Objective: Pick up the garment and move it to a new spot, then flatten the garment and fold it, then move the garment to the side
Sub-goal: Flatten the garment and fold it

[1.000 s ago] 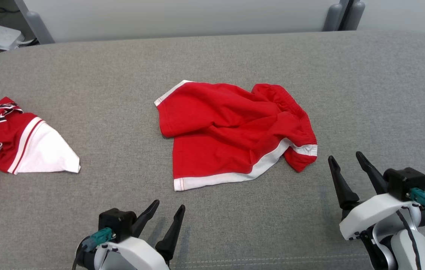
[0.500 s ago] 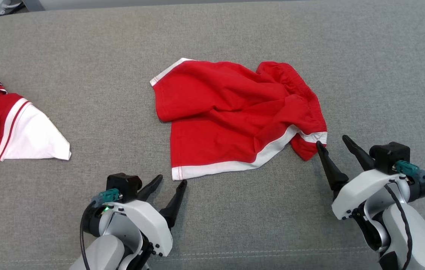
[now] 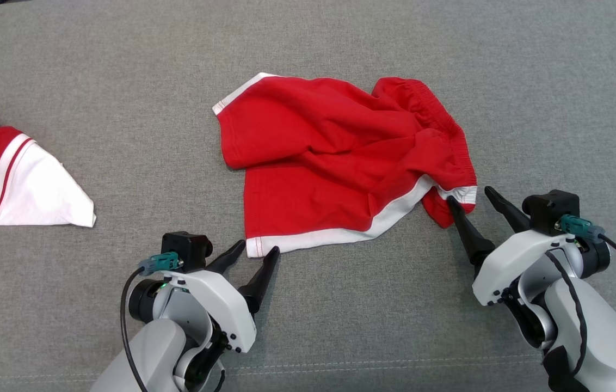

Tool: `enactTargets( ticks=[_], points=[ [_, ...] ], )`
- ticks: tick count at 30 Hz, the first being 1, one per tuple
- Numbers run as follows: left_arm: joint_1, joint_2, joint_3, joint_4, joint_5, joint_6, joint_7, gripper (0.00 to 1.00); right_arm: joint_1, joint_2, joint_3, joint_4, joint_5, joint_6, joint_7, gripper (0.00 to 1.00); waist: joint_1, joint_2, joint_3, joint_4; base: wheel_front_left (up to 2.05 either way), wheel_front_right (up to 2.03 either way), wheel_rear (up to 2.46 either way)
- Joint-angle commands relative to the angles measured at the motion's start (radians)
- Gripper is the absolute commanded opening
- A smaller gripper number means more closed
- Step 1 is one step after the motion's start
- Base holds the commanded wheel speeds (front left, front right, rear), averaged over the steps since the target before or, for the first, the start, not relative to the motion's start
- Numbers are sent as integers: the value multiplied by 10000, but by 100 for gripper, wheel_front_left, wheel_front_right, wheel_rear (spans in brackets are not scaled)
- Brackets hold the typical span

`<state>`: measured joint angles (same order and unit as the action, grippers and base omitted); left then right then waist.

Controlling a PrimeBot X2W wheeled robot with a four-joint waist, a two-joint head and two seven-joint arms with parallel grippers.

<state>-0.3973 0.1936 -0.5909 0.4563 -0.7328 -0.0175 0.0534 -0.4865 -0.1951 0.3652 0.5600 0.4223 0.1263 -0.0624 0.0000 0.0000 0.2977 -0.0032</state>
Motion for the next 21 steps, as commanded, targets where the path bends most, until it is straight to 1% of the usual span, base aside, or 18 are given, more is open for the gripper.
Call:
enactTargets(
  ticks=[1,2,3,4,5,6,10,14,18,19,21],
  points=[
    [-363,101,303,-22,-70,-69,36,94,-182,-22,204,-108,60,44,-158,100,0,0,10,-4,0,0,0],
    [-392,87,285,55,-102,-101,91,78,-221,-16,255,-54,90,44,-156,100,0,0,13,-7,0,0,0],
    [-431,87,254,123,-104,-129,140,48,-260,-10,310,5,124,44,-129,100,0,0,21,-10,0,0,0],
    [-462,83,245,171,-107,-150,136,27,-302,-5,358,65,150,44,-114,95,0,0,24,-16,0,0,0],
    [-475,66,221,224,-126,-185,159,0,-338,1,424,129,188,44,-81,49,0,0,21,-20,0,0,0],
    [-485,61,200,263,-126,-202,167,0,-374,1,501,180,232,44,-45,0,0,0,25,-27,0,0,0],
    [-415,87,177,239,-135,-244,53,0,-376,-83,627,258,435,44,-89,0,0,0,33,-11,0,0,0],
    [-51,309,274,-239,-222,-225,-90,0,-46,-333,597,-75,717,44,-188,0,0,0,11,18,0,0,0],
    [722,957,189,-1330,-74,-2,108,0,986,-836,230,-1028,1241,44,5,0,0,0,-61,186,0,0,0],
    [984,1182,167,-1708,-31,90,211,0,1360,-1010,182,-1409,1390,44,177,0,0,0,-87,230,0,0,0],
    [1598,1648,214,-2665,-68,269,404,0,2218,-1322,-235,-2304,1735,44,549,0,0,0,-90,292,0,0,0]
  ],
)
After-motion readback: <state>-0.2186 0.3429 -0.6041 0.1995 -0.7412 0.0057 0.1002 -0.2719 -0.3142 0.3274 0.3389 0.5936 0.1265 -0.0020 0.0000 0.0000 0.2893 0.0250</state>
